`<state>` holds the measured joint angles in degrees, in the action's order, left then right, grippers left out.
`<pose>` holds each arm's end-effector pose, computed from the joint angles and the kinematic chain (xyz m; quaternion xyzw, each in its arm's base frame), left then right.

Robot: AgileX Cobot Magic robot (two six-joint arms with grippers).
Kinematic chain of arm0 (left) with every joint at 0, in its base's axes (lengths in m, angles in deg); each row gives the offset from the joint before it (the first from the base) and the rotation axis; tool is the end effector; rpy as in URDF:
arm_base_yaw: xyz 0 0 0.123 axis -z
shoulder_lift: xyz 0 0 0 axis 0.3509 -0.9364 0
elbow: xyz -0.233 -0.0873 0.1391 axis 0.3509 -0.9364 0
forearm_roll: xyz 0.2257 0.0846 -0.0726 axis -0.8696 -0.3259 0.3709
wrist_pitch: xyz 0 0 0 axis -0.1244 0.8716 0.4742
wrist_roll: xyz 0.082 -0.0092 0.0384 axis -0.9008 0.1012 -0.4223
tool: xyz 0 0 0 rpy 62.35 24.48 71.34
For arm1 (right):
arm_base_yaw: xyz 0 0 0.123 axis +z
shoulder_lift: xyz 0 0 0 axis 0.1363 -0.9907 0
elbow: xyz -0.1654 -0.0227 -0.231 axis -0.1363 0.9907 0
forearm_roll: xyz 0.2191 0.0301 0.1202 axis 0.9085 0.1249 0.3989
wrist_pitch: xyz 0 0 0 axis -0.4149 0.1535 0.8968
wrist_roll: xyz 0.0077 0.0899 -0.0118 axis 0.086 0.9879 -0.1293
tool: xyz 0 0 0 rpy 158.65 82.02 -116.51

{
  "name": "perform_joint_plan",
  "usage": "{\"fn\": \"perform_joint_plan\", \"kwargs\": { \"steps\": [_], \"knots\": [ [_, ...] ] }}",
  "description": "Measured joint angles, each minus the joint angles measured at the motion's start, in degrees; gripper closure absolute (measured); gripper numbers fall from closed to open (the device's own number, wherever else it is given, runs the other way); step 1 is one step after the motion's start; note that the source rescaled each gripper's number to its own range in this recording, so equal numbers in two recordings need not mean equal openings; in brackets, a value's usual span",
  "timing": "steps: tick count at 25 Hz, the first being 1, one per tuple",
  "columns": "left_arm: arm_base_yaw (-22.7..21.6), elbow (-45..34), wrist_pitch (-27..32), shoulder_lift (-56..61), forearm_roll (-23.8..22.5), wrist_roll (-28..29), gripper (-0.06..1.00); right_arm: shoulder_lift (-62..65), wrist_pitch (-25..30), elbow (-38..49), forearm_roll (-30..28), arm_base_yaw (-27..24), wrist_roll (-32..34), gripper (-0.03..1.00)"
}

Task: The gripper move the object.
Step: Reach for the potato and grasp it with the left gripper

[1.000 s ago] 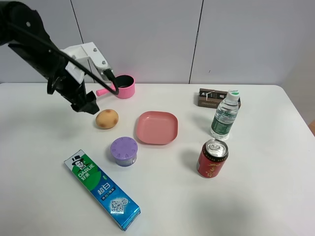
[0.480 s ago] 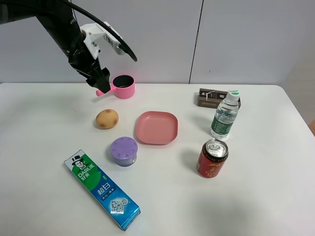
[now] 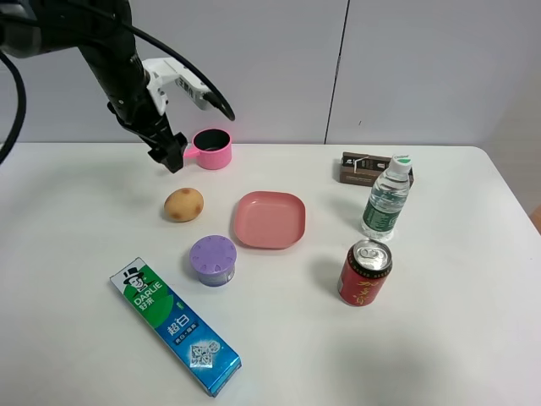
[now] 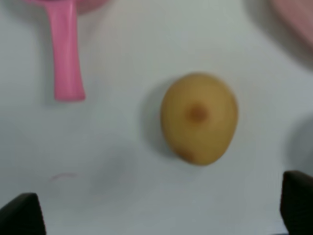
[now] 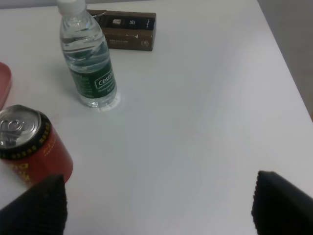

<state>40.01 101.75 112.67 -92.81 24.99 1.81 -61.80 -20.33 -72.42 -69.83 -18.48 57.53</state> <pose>0.4069 -0.1356 0.2443 0.4252 0.8902 0.0597 0.1523 -0.0044 0.0123 0.2792 0.0439 0.8490 0.0024 0.5266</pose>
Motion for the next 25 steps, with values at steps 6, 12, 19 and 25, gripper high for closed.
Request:
{"fn": "perform_joint_plan", "kwargs": {
  "steps": [6, 12, 19, 25],
  "knots": [
    [0.0, 0.0, -1.1, -2.5, 2.8, -1.5, -0.05, 0.0, 0.0, 0.0, 0.0, 0.0, 0.0, -0.03],
    [0.0, -0.1, -0.7, -5.9, 3.9, -1.5, -0.05, 0.0, 0.0, 0.0, 0.0, 0.0, 0.0, -0.03],
    [0.0, -0.1, -3.8, -7.9, 6.0, -2.5, -0.05, 0.0, 0.0, 0.0, 0.0, 0.0, 0.0, -0.03],
    [0.0, -0.1, -4.4, -10.7, 7.4, -3.0, -0.05, 0.0, 0.0, 0.0, 0.0, 0.0, 0.0, -0.03]
  ]
}}
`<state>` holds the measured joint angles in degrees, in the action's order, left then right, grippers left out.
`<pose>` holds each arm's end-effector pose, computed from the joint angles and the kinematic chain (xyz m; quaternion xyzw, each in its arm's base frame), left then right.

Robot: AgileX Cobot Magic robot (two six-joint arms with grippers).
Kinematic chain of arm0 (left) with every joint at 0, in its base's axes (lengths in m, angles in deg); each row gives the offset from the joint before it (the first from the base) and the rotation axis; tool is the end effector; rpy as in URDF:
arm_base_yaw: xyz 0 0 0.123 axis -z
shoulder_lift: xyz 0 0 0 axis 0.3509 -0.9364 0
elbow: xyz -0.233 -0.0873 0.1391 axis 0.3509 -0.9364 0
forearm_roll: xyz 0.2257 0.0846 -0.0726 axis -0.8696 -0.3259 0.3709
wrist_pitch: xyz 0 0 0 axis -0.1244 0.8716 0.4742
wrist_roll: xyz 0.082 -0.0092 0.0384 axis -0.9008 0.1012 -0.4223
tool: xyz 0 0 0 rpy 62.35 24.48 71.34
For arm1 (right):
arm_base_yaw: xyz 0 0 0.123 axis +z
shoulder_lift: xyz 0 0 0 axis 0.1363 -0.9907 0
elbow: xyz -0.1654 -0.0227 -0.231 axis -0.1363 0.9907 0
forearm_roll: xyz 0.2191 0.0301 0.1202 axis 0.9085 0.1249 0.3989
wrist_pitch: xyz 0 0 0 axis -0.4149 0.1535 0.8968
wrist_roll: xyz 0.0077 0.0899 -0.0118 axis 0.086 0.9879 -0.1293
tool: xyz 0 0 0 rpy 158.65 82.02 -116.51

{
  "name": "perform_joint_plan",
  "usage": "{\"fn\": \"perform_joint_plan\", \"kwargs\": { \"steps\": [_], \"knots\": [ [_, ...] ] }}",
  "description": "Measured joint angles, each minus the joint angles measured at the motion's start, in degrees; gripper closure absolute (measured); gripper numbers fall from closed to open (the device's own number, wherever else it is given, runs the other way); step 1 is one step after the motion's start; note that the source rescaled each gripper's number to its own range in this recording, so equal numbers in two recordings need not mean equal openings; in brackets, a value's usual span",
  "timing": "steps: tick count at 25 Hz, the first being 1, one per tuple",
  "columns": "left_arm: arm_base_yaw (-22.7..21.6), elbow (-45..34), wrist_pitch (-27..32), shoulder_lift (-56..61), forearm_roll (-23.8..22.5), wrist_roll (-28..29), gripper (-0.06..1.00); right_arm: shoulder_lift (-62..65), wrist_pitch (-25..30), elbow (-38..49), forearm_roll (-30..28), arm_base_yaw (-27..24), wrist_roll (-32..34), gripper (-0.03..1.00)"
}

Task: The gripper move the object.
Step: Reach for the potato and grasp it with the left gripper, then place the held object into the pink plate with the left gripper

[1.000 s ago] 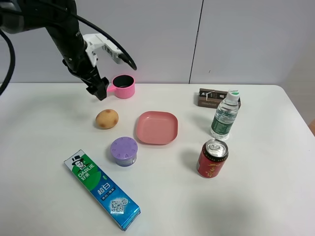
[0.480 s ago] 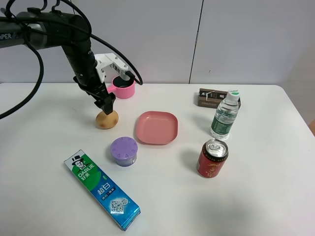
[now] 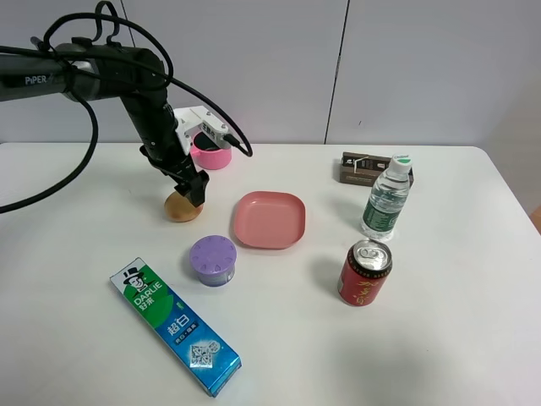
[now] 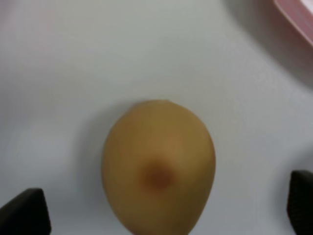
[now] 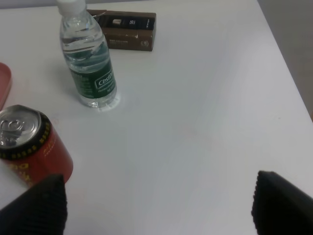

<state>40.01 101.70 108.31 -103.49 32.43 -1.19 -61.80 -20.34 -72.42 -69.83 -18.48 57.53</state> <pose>0.4239 -0.1522 0.1633 0.4287 0.8976 -0.0015 0.1028 -0.0044 0.0123 0.2792 0.0439 0.8490 0.0024 0.5266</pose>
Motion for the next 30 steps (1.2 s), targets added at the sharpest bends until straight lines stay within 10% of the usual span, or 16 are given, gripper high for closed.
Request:
{"fn": "perform_joint_plan", "kwargs": {
  "steps": [13, 21, 30],
  "knots": [
    [0.0, 0.0, -2.4, -6.2, -0.7, 0.0, 0.0, 0.0, 0.0, 0.0, 0.0, 0.0, 0.0, -0.03],
    [0.0, 0.1, -2.5, -6.5, -3.2, 0.0, 0.83, 0.0, 0.0, 0.0, 0.0, 0.0, 0.0, -0.03],
    [0.0, 7.0, 9.8, -3.1, -2.3, 0.1, 0.93, 0.0, 0.0, 0.0, 0.0, 0.0, 0.0, -0.03]
  ]
}}
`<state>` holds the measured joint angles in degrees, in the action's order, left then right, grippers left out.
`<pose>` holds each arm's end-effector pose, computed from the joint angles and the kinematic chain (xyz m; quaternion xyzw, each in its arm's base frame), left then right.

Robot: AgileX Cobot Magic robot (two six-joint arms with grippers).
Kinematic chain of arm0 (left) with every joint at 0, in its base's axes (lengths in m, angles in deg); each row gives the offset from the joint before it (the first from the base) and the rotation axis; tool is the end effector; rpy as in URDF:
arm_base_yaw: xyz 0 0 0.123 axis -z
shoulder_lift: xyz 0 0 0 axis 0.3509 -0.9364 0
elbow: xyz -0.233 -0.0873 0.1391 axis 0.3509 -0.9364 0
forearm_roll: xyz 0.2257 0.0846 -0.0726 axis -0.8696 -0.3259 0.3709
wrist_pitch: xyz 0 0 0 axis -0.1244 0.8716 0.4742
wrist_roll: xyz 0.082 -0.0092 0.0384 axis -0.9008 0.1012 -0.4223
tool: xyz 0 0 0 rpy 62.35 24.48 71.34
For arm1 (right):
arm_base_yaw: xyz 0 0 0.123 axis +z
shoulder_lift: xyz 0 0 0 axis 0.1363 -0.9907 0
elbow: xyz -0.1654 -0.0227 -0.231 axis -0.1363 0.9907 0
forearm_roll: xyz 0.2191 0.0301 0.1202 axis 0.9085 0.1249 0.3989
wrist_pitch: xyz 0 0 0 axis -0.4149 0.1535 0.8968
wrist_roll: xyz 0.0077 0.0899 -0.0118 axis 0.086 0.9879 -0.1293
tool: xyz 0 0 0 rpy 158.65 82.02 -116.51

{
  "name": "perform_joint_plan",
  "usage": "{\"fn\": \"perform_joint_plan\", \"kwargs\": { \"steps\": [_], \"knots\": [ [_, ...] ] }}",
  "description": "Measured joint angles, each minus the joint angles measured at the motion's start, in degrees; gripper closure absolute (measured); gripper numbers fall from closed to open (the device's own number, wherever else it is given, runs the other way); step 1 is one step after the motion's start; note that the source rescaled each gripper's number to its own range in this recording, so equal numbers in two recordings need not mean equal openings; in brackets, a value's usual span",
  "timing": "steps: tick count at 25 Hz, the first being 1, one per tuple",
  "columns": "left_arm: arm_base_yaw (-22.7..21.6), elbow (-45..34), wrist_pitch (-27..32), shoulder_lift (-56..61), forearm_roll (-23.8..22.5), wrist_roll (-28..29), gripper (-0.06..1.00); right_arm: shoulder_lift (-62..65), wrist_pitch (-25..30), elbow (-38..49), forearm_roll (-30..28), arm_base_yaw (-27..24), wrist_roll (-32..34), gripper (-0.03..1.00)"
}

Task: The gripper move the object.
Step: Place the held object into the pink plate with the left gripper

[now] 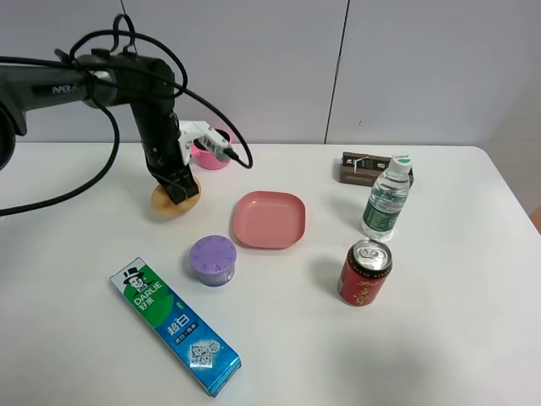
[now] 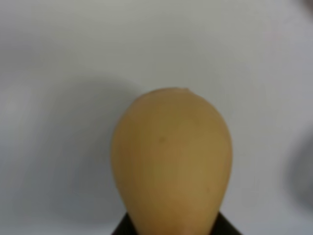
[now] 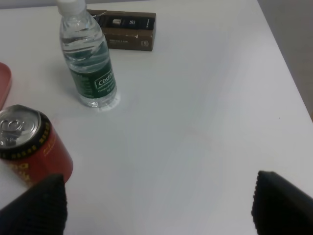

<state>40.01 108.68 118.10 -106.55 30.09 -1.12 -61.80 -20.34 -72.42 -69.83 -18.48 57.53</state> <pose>0.4312 -0.1515 0.1678 0.4384 0.8973 0.0106 0.0501 -0.0044 0.0123 0.2792 0.0439 0.8490 0.0024 0.5266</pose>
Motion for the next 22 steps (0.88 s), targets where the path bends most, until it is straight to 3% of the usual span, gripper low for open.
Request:
{"fn": "perform_joint_plan", "kwargs": {
  "steps": [6, 13, 18, 22],
  "knots": [
    [3.0, 6.9, 4.1, 5.0, 4.7, 0.8, 0.93, 0.0, 0.0, 0.0, 0.0, 0.0, 0.0, -0.03],
    [15.9, 8.2, 4.4, 5.6, 3.6, 0.8, 0.94, 0.0, 0.0, 0.0, 0.0, 0.0, 0.0, -0.03],
    [23.2, 8.2, -1.6, 5.3, 0.6, -1.2, 0.94, 0.0, 0.0, 0.0, 0.0, 0.0, 0.0, -0.03],
    [24.6, 8.2, -6.7, 3.1, 0.6, -3.5, 0.94, 0.0, 0.0, 0.0, 0.0, 0.0, 0.0, -0.03]
  ]
}}
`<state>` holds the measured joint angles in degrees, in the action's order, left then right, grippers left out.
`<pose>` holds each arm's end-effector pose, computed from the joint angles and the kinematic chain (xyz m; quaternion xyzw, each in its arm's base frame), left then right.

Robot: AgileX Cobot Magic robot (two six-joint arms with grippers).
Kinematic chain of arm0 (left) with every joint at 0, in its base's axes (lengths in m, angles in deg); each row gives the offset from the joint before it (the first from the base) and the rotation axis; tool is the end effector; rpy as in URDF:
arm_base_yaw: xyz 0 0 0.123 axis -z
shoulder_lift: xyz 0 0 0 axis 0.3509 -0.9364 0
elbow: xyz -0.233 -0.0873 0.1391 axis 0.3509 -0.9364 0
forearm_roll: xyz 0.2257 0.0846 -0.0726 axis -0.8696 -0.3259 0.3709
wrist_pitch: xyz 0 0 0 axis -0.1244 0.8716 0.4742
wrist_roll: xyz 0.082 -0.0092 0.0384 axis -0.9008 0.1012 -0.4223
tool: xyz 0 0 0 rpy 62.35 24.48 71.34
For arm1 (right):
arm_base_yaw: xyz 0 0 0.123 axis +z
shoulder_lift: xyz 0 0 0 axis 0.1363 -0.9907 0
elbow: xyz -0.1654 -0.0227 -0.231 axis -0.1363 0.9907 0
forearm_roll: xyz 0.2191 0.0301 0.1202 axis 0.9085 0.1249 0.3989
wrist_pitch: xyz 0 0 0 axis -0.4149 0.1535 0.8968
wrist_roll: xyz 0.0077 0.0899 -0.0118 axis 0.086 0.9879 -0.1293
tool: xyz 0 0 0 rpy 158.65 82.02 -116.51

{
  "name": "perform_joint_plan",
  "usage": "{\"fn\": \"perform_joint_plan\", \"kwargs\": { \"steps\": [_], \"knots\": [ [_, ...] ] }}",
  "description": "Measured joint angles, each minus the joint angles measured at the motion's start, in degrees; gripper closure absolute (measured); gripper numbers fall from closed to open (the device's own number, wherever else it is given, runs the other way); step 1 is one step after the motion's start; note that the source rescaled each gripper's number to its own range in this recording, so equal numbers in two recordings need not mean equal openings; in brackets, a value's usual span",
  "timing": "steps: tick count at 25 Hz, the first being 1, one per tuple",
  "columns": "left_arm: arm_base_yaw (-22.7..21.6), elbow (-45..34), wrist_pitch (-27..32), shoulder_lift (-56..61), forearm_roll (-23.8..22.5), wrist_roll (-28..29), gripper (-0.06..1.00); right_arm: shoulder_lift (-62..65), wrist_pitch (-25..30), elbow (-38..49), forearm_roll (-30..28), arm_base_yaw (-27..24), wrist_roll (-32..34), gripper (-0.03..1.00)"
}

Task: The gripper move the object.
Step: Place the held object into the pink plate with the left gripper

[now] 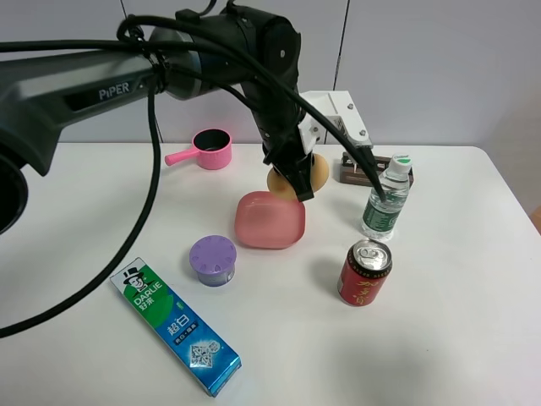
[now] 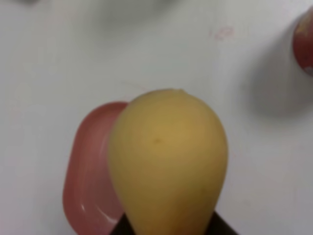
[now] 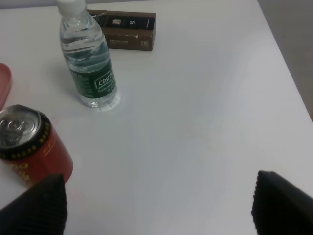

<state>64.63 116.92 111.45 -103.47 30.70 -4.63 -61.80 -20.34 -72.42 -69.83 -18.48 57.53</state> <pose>0.3457 -0.3348 0.2347 0.6288 0.7497 -0.0147 0.2058 -0.0044 0.0123 0.2792 0.0439 0.8490 0.0024 0.5266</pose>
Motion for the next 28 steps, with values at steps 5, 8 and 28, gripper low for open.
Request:
{"fn": "perform_joint_plan", "kwargs": {
  "steps": [5, 8, 28],
  "knots": [
    [-1.1, 0.0, -0.7, -4.1, -2.1, -0.6, 0.94, 0.0, 0.0, 0.0, 0.0, 0.0, 0.0, -0.03],
    [-3.0, 0.0, -2.2, -5.8, -3.6, -0.7, 0.94, 0.0, 0.0, 0.0, 0.0, 0.0, 0.0, -0.03],
    [-6.8, 0.0, -2.9, -12.5, 2.4, -0.7, 0.94, 0.0, 0.0, 0.0, 0.0, 0.0, 0.0, -0.03]
  ]
}}
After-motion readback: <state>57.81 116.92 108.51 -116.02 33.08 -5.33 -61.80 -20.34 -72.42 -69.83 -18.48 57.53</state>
